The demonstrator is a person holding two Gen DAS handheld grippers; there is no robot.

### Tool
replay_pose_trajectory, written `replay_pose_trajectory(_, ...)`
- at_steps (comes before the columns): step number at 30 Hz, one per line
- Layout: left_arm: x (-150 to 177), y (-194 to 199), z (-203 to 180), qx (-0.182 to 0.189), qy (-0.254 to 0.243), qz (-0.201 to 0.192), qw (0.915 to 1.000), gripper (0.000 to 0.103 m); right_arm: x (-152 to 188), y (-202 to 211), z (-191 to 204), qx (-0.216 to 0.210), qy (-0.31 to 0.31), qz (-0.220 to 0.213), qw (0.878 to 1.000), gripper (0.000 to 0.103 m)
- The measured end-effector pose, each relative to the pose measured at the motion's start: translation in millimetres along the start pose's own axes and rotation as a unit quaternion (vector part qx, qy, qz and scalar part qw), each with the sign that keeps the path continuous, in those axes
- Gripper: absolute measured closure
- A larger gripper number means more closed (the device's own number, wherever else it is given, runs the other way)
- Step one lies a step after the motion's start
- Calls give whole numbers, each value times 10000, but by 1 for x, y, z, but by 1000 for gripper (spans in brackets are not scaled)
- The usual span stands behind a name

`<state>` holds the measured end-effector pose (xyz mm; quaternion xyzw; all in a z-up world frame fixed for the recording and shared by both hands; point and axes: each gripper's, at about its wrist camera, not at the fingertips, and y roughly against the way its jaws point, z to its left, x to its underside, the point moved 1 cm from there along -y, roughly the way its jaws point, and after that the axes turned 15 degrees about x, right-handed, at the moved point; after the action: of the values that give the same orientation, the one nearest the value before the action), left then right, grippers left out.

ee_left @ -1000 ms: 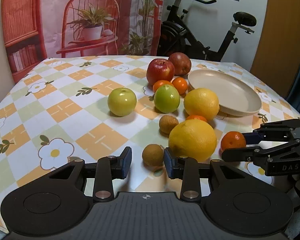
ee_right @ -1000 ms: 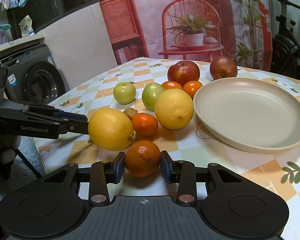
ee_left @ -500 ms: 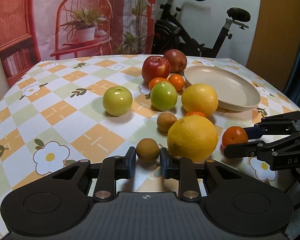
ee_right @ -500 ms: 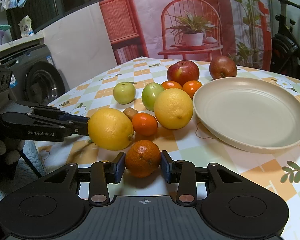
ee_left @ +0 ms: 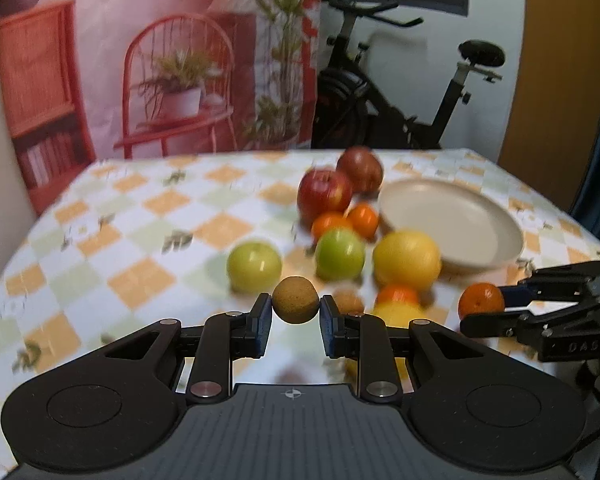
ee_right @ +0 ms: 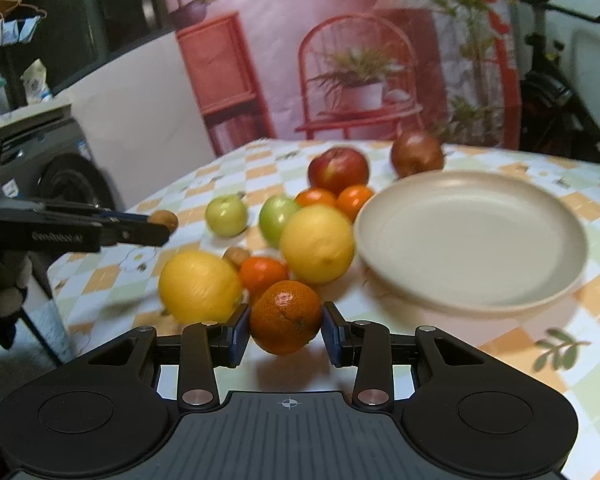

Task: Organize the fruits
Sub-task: 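Close the left gripper on the kiwi while the right gripper holds the tangerine, then carry the tangerine and kiwi over the beige plate and open both grippers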

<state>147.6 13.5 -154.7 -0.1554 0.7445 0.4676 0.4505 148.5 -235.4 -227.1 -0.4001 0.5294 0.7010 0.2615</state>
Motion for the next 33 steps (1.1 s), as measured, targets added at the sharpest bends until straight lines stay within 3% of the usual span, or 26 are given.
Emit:
replay_pose_trajectory(9, -56, -16, -41, 484, -327, -359, 9976, 76, -28, 16, -36, 473, -112, -483, 9977, 68)
replay_pose_trajectory(14, -72, -46, -66, 762, -446, -334, 9955, 76, -38, 16, -68, 912, -185, -586, 9939, 68)
replay_pose_trajectory(21, -91, -102, -80, 1014, -366, -39, 9942, 76, -45, -1, -111, 1428, -319, -598, 9874, 68)
replay_pose_trajectory(28, -101, -159, -75, 1025, -47, 428, 9938, 76, -51, -26, -125, 1606, -150, -506, 9856, 68)
replay_pose_trajectory(33, -101, -186, -77, 949, -103, 714, 9929, 76, -52, -38, -130, 1682, -60, -389, 9850, 68)
